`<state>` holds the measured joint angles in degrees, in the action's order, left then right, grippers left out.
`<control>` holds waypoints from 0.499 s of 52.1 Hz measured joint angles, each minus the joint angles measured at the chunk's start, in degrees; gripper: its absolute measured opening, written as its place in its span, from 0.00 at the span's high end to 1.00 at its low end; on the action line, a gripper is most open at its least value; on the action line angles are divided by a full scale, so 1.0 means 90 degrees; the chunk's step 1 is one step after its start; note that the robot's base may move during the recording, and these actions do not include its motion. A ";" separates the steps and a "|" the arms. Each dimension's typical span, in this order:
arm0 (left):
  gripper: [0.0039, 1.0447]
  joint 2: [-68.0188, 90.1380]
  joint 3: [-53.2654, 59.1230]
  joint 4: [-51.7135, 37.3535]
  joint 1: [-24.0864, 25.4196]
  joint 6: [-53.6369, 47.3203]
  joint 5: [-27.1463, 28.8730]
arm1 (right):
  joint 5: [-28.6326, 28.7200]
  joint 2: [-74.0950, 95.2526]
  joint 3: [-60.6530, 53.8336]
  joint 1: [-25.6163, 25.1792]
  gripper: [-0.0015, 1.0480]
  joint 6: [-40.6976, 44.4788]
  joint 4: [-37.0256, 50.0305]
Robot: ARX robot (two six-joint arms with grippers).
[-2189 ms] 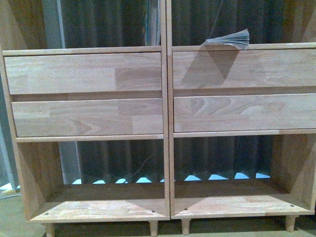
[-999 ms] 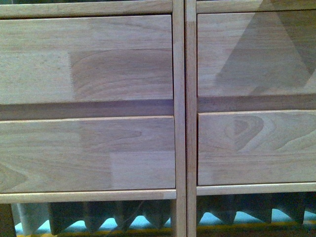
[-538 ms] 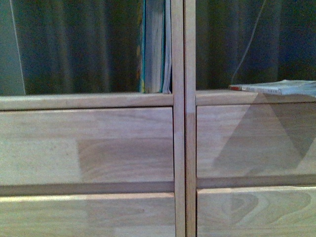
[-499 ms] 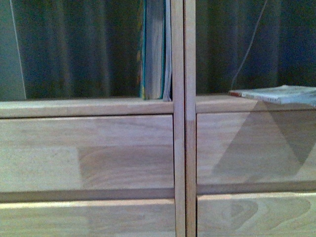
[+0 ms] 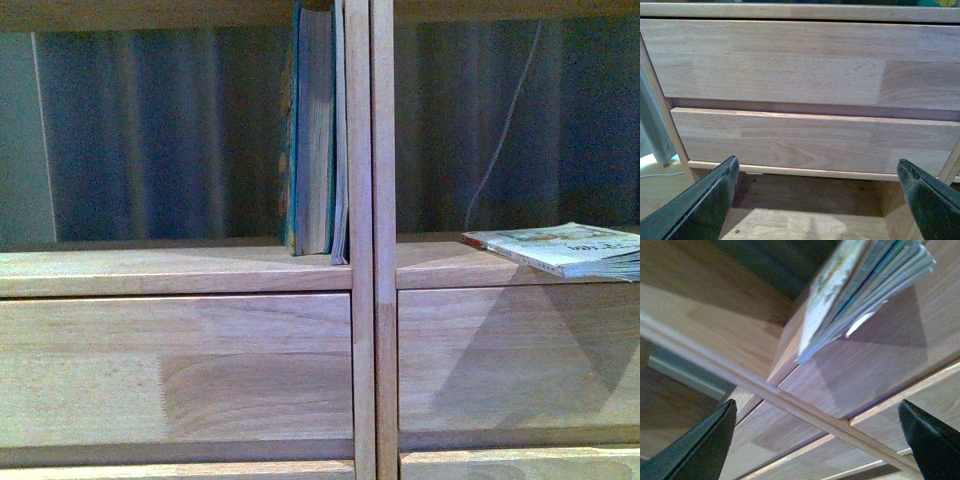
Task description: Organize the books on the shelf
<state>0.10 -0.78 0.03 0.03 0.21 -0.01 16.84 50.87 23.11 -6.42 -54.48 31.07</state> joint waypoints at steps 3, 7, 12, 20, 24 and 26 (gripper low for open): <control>0.07 0.0000 0.0000 0.0000 0.0000 0.0000 0.0000 | -0.0100 0.0512 0.0223 -0.0010 0.07 -0.0374 0.0024; 0.07 0.0000 0.0000 0.0000 0.0000 0.0000 0.0002 | -0.0245 0.1151 0.0413 -0.0005 0.07 -0.0857 0.0075; 0.07 0.0000 0.0000 0.0000 0.0000 0.0000 0.0002 | -0.0350 0.1739 0.0721 0.0058 0.07 -0.1345 0.0328; 0.07 0.0000 0.0000 0.0000 0.0000 0.0000 0.0002 | -0.0505 0.2494 0.1430 0.0180 0.07 -0.1855 0.0534; 0.07 0.0000 0.0000 0.0000 0.0000 0.0000 0.0002 | -0.0593 0.2880 0.1734 0.0219 0.07 -0.2074 0.0561; 0.07 0.0000 0.0000 0.0000 0.0000 0.0000 0.0002 | -0.0619 0.3004 0.1826 0.0228 0.07 -0.2152 0.0571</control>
<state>0.10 -0.78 0.03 0.03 0.21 0.01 11.27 77.91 39.55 -4.36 -73.84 36.21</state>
